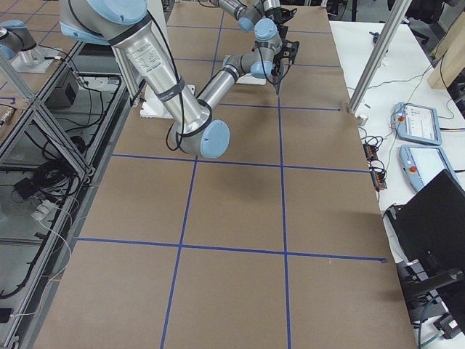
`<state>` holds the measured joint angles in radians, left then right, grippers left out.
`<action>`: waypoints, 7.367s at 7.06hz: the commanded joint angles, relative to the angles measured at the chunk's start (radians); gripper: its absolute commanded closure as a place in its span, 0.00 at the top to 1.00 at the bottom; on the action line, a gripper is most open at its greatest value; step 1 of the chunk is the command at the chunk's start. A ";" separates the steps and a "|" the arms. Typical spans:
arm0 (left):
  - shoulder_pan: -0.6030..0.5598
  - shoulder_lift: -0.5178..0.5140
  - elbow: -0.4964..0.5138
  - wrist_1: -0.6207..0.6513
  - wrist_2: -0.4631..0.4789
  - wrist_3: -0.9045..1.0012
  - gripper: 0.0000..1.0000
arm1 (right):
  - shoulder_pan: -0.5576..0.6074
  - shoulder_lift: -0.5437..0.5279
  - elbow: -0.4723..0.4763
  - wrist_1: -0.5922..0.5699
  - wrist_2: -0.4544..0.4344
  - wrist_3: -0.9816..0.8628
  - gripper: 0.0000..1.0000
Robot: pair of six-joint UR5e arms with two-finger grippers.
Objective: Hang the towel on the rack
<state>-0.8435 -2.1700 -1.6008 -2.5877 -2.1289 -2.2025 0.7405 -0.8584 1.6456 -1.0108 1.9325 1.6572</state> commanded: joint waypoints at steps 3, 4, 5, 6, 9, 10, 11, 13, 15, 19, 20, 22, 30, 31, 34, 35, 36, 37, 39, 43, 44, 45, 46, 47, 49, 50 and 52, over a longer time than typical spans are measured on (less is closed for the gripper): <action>0.192 0.203 -0.239 0.011 0.216 -0.027 0.00 | 0.045 -0.232 0.126 -0.002 0.005 -0.129 1.00; 0.198 0.203 -0.276 0.009 0.227 -0.160 0.00 | 0.053 -0.235 0.125 -0.005 0.005 -0.129 1.00; 0.193 0.275 -0.351 0.011 0.228 -0.177 0.00 | 0.069 -0.244 0.126 -0.008 0.006 -0.129 1.00; 0.190 0.397 -0.414 0.009 0.228 -0.175 0.00 | 0.080 -0.257 0.126 -0.008 0.006 -0.129 1.00; 0.173 0.506 -0.388 0.009 0.233 -0.230 0.00 | 0.089 -0.298 0.125 -0.006 0.006 -0.129 1.00; 0.146 0.504 -0.364 0.009 0.236 -0.224 0.00 | 0.089 -0.300 0.119 -0.005 0.006 -0.129 1.00; 0.112 0.503 -0.343 0.008 0.234 -0.217 0.00 | 0.089 -0.300 0.118 -0.005 0.003 -0.131 1.00; 0.084 0.507 -0.317 0.007 0.234 -0.151 0.00 | 0.097 -0.304 0.117 -0.006 0.003 -0.131 1.00; 0.084 0.576 -0.317 0.000 0.231 0.043 0.00 | 0.150 -0.381 0.122 -0.003 0.073 -0.244 1.00; 0.084 0.648 -0.318 -0.020 0.199 0.199 0.00 | 0.246 -0.474 0.129 -0.002 0.160 -0.370 1.00; 0.084 0.654 -0.317 -0.023 0.199 0.199 0.00 | 0.247 -0.487 0.129 -0.002 0.160 -0.390 1.00; 0.086 0.665 -0.308 -0.023 0.201 0.199 0.20 | 0.263 -0.522 0.131 -0.002 0.160 -0.450 1.00; -0.259 0.829 -0.188 0.147 0.201 1.363 0.98 | 0.486 -0.694 0.037 -0.017 0.271 -0.986 1.00; -0.334 0.831 -0.159 0.199 0.179 1.544 0.98 | 0.575 -0.720 -0.019 -0.019 0.339 -1.133 1.00; -0.674 0.785 -0.114 0.589 -0.225 1.990 0.98 | 0.742 -0.716 -0.135 -0.198 0.390 -1.594 1.00; -0.701 0.764 -0.116 0.695 -0.245 2.042 0.98 | 0.776 -0.688 -0.133 -0.313 0.390 -1.699 1.00; -0.703 0.772 -0.110 0.742 -0.246 2.102 0.98 | 0.790 -0.679 -0.132 -0.371 0.390 -1.732 1.00; -0.706 0.789 -0.110 0.748 -0.241 2.141 0.98 | 0.797 -0.663 -0.130 -0.408 0.390 -1.734 1.00; -0.704 0.809 -0.113 0.800 -0.233 2.141 0.98 | 0.800 -0.662 -0.122 -0.419 0.390 -1.734 1.00; -0.704 0.811 -0.104 0.801 -0.243 2.132 0.98 | 0.794 -0.610 -0.113 -0.561 0.390 -1.734 1.00; -0.704 0.809 -0.103 0.799 -0.243 2.130 0.98 | 0.792 -0.610 -0.110 -0.562 0.390 -1.734 1.00; -0.704 0.809 -0.097 0.796 -0.237 2.130 0.98 | 0.792 -0.610 -0.110 -0.562 0.391 -1.734 1.00; -0.704 0.809 -0.097 0.793 -0.238 2.130 0.98 | 0.792 -0.610 -0.107 -0.562 0.391 -1.734 1.00; -0.704 0.808 -0.099 0.790 -0.243 2.132 0.98 | 0.793 -0.610 -0.102 -0.566 0.391 -1.734 1.00; -0.704 0.806 -0.100 0.787 -0.243 2.132 0.98 | 0.795 -0.608 -0.102 -0.566 0.402 -1.734 1.00; -0.704 0.806 -0.100 0.787 -0.241 2.132 0.98 | 0.795 -0.608 -0.102 -0.568 0.405 -1.734 1.00; -0.704 0.805 -0.102 0.787 -0.238 2.132 0.98 | 0.797 -0.607 -0.101 -0.568 0.407 -1.734 1.00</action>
<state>-1.5478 -1.3646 -1.7017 -1.8007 -2.3688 -0.0706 1.5365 -1.4660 1.5437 -1.5782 2.3381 -0.0767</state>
